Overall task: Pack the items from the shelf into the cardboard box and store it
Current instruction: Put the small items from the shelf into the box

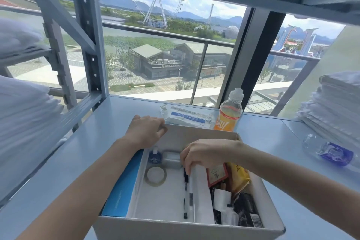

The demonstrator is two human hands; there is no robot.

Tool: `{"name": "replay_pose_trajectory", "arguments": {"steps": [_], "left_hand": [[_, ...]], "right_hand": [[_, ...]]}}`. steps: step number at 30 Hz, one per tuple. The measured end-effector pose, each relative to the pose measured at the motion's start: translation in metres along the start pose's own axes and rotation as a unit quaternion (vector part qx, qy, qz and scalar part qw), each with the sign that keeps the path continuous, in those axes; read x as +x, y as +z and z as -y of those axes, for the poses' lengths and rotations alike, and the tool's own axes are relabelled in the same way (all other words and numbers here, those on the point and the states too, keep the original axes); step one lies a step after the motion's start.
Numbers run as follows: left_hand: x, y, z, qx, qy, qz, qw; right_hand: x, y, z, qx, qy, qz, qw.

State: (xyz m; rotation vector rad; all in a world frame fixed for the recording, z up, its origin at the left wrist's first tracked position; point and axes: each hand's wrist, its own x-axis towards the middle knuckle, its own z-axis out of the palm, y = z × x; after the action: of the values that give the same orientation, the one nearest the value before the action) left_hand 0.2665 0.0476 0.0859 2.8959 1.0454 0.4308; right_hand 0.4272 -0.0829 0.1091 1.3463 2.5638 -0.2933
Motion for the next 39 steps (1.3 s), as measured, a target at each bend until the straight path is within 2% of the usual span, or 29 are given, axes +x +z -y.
{"name": "replay_pose_trajectory", "arguments": {"steps": [5,9,12,16,20,30,35,39], "left_hand": [[0.001,0.0,-0.001,0.001,-0.002,-0.001,1.0],[0.001,-0.002,0.0,-0.003,-0.005,0.007,1.0],[0.0,-0.003,-0.001,-0.003,-0.005,0.008,1.0],[0.001,-0.003,-0.002,-0.007,-0.005,0.007,1.0],[0.001,-0.002,-0.001,-0.004,-0.004,0.005,1.0],[0.002,-0.002,-0.001,0.01,-0.011,0.024,1.0],[0.002,-0.002,-0.002,0.007,-0.011,0.027,1.0],[0.001,-0.002,-0.002,0.004,-0.009,0.022,1.0]], "right_hand": [[0.012,0.012,0.002,-0.072,0.009,0.054,0.996],[0.014,0.017,0.005,-0.135,0.025,0.05,0.989],[0.009,0.015,0.007,-0.108,0.03,0.038,0.993],[0.003,0.017,0.011,-0.046,-0.01,0.105,0.993],[0.007,0.018,0.013,-0.047,0.043,0.145,0.987],[-0.003,0.022,0.002,-0.107,0.094,0.134,0.981],[0.003,0.027,0.0,-0.17,0.15,0.096,0.969],[0.005,0.019,0.002,-0.16,0.163,0.038,0.973]]}}
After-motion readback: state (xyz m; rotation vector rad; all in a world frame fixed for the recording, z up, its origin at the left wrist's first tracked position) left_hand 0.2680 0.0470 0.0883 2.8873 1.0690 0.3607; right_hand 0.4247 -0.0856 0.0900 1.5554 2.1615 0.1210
